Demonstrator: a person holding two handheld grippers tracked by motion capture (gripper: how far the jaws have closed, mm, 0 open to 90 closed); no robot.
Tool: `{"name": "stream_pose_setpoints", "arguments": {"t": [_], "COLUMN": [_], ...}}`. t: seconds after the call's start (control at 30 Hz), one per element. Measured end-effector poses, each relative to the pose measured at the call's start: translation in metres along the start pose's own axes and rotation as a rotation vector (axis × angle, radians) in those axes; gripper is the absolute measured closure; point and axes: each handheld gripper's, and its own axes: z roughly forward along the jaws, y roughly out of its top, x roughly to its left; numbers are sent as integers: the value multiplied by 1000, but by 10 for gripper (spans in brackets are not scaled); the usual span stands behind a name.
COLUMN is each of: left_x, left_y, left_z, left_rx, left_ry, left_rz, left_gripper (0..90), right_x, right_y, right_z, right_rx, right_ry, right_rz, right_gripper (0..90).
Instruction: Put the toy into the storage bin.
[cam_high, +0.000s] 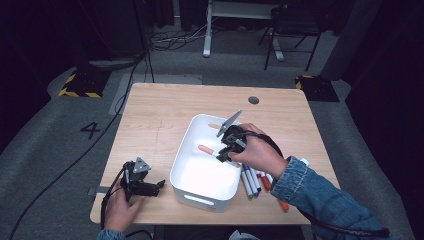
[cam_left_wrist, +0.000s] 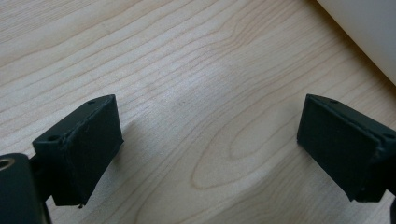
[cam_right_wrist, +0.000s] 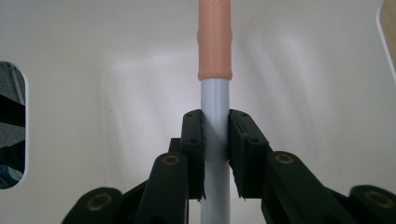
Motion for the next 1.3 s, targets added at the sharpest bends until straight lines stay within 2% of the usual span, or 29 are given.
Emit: {"name": "stream_pose_setpoints", "arguments": {"t": [0.27, 0.4, 0.57, 0.67, 0.73, 0.77, 1.03, 1.13, 1.3], "left_x": [0, 0, 0, 0, 0, 0, 0, 0, 0], "left_y": [0, 0, 0, 0, 0, 0, 0, 0, 0], "left_z": [0, 0, 0, 0, 0, 0, 0, 0, 0], "left_rx": [0, 0, 0, 0, 0, 0, 0, 0, 1], "left_ry": [0, 0, 0, 0, 0, 0, 0, 0, 0], "left_rz": [0, 0, 0, 0, 0, 0, 0, 0, 1], "left_gripper": [68, 68, 68, 68, 68, 68, 68, 68, 68], "right_x": [7, 7, 5, 3, 0, -3, -14, -18, -25], "right_y": [2, 1, -2, -5, -8, -10, -31, -40, -59], "right_z": [8, 4, -14, -25, -32, -36, -62, -71, -86], "right_rx": [38, -27, -105, -128, -140, -161, -189, -195, -218], "right_ry": [18, 16, -4, -19, -28, -35, -69, -88, -104], "right_rz": [-25, -5, 6, 9, 2, -20, 51, 57, 101], "right_gripper": [762, 619, 587, 590, 597, 599, 618, 622, 626]}}
